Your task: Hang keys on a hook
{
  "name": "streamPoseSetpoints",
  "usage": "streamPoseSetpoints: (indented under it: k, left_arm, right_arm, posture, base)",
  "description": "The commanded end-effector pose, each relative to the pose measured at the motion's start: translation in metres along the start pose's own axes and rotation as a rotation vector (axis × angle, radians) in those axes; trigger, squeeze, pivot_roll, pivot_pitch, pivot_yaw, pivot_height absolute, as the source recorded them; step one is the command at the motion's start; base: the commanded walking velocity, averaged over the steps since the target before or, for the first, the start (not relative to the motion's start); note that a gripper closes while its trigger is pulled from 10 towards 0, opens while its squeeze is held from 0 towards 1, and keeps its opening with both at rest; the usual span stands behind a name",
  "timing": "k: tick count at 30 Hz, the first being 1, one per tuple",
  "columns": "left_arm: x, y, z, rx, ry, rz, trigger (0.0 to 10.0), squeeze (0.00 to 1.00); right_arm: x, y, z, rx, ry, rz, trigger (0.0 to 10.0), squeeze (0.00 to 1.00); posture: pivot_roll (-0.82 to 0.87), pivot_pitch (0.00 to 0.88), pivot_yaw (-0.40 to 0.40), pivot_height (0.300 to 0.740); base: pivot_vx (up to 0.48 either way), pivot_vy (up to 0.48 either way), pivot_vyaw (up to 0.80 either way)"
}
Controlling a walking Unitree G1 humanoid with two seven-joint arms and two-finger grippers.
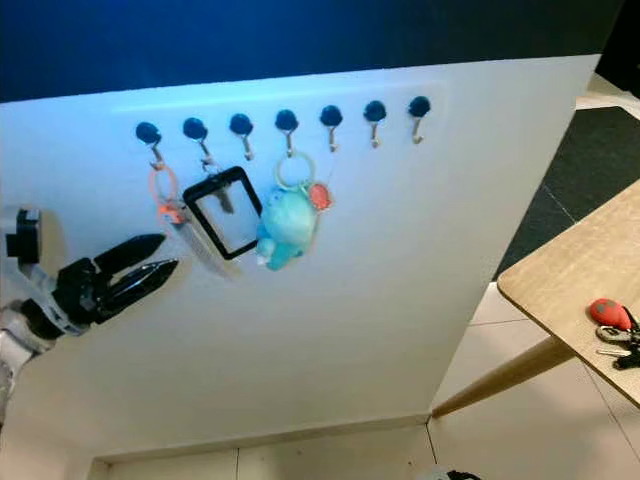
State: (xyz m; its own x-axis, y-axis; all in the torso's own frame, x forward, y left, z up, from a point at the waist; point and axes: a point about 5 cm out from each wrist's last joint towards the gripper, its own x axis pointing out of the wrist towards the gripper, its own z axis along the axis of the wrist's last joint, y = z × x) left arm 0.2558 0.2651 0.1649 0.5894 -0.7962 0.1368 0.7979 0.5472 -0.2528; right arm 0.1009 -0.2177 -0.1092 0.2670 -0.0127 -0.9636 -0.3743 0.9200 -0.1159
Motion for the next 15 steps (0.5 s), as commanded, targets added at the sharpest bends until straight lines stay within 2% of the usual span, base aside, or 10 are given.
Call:
streamPoseSetpoints:
  k: [1, 4, 9, 12, 13, 15]
  left_arm:
    - [-0.016, 0.006, -0.015, -0.015, 0.106, 0.075, 10.0, 1.00]
    - [-0.020, 0.007, -0.020, -0.025, 0.123, 0.089, 10.0, 1.00]
    - [-0.051, 0.007, -0.060, -0.131, 0.239, 0.192, 10.0, 1.00]
    - [-0.060, 0.003, -0.073, -0.160, 0.286, 0.196, 10.0, 1.00]
    - [-0.068, -0.001, -0.086, -0.198, 0.322, 0.208, 10.0, 0.15]
    - [-0.072, -0.003, -0.092, -0.216, 0.335, 0.216, 10.0, 0.15]
  right_arm:
    - [0.000, 0.003, -0.001, 0.000, -0.001, 0.011, 10.0, 0.00]
    - [0.000, 0.003, -0.001, -0.001, -0.001, 0.012, 10.0, 0.00]
    - [0.000, 0.004, 0.000, -0.008, 0.000, 0.015, 10.0, 0.00]
    - [0.001, 0.004, 0.000, -0.012, 0.000, 0.015, 10.0, 0.00]
    - [0.001, 0.004, 0.001, -0.016, -0.001, 0.015, 10.0, 0.00]
    - [0.001, 0.004, 0.001, -0.018, -0.002, 0.015, 10.0, 0.00]
  posture:
    - [-0.04, 0.049, 0.052, 0.740]
    - [-0.04, 0.049, 0.052, 0.740]
    - [-0.03, 0.044, 0.050, 0.740]
    - [-0.03, 0.042, 0.047, 0.740]
    - [-0.03, 0.040, 0.047, 0.740]
    - [-0.03, 0.040, 0.047, 0.740]
  base:
    - [0.000, 0.000, 0.00]
    - [0.000, 0.000, 0.00]
    - [0.000, 0.000, 0.00]
    - [0.000, 0.000, 0.00]
    - [0.000, 0.000, 0.00]
    - [0.000, 0.000, 0.00]
